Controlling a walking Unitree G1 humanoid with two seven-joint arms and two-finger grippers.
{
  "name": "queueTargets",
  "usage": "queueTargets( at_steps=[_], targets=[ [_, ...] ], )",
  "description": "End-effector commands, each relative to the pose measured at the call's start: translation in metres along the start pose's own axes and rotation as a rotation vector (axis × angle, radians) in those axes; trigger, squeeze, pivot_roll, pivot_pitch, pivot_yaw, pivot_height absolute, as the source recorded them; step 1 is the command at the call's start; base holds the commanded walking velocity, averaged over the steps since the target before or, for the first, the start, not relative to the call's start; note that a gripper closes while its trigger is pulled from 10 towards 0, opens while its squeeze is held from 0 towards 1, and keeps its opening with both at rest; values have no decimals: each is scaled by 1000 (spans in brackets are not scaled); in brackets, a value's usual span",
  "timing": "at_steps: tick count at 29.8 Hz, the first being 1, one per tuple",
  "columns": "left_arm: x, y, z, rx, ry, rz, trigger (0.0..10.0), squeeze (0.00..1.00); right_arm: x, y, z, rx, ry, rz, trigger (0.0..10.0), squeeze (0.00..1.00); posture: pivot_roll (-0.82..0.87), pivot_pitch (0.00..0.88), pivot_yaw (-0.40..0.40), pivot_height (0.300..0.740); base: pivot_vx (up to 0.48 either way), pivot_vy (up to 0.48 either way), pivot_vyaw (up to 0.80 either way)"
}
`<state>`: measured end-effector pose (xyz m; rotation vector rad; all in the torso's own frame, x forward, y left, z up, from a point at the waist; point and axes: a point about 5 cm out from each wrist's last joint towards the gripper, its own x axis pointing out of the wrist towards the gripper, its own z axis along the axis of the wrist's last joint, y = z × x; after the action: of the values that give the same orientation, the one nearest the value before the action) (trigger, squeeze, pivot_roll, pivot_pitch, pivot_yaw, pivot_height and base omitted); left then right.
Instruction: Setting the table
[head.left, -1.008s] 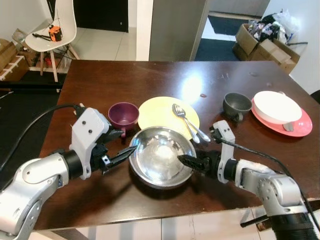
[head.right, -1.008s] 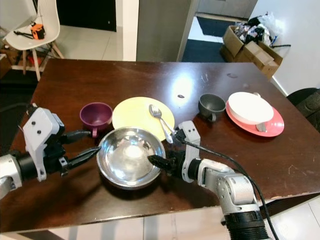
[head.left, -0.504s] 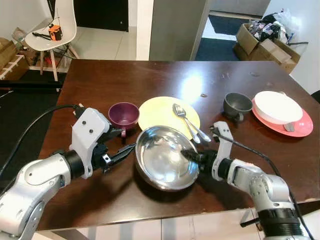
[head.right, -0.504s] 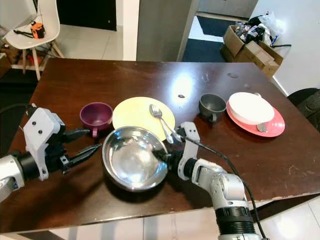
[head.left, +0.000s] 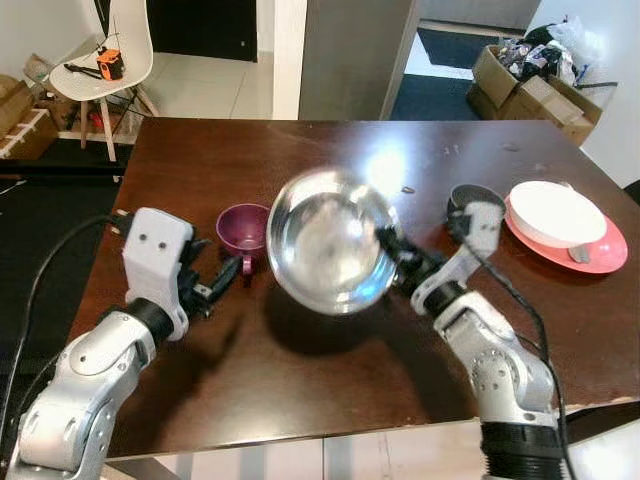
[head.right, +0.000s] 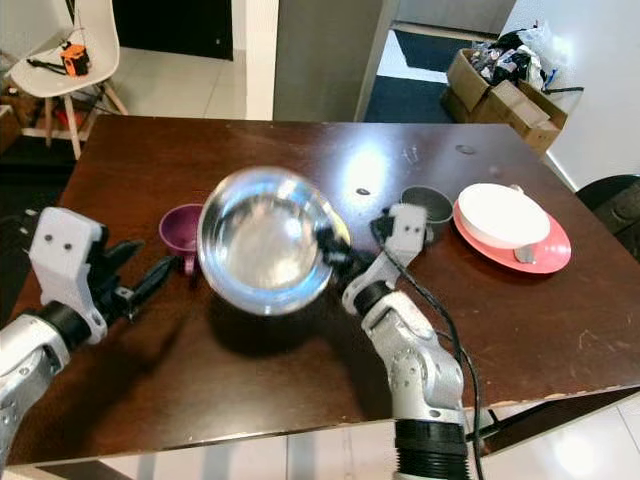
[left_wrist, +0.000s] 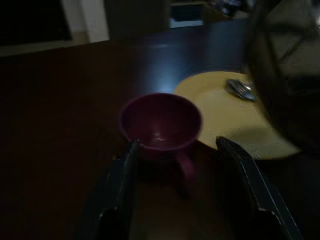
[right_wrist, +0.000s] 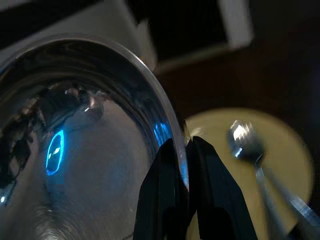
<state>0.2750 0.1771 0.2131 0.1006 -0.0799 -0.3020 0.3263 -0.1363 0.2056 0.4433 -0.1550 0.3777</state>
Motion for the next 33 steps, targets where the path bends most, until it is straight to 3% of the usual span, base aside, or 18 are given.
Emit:
queueTargets(
  at_steps=[1, 2, 3, 4, 14, 33],
  targets=[
    [1, -3, -7, -8, 27, 10, 10000, 0, -2, 3, 7, -34, -75, -45, 1882, 0, 21, 72, 9, 740, 0, 0, 0],
    [2, -4, -7, -10, 27, 10, 10000, 0, -2, 5, 7, -39, -84, -48, 3608, 0, 18, 69, 11, 740, 0, 0, 0],
    [2, -4, -7, -10, 27, 10, 10000, 0, -2, 5, 7, -39, -84, -48, 3608, 0, 18, 69, 11, 740, 0, 0, 0],
    [2, -6, -8, -11, 25, 10, 10000, 0, -1, 9, 8, -57, -97, -46, 10000, 0, 18, 69, 11, 740, 0, 0, 0],
    [11, -13, -15, -57, 25, 79, 10000, 0, -2, 17, -5, -135, -105, -100, 10000, 0, 10, 39, 2, 740, 0, 0, 0],
    [18, -17, -18, -53, 24, 78, 10000, 0, 0, 20, -9, -135, -97, -100, 10000, 0, 8, 37, 5, 740, 0, 0, -800]
  ],
)
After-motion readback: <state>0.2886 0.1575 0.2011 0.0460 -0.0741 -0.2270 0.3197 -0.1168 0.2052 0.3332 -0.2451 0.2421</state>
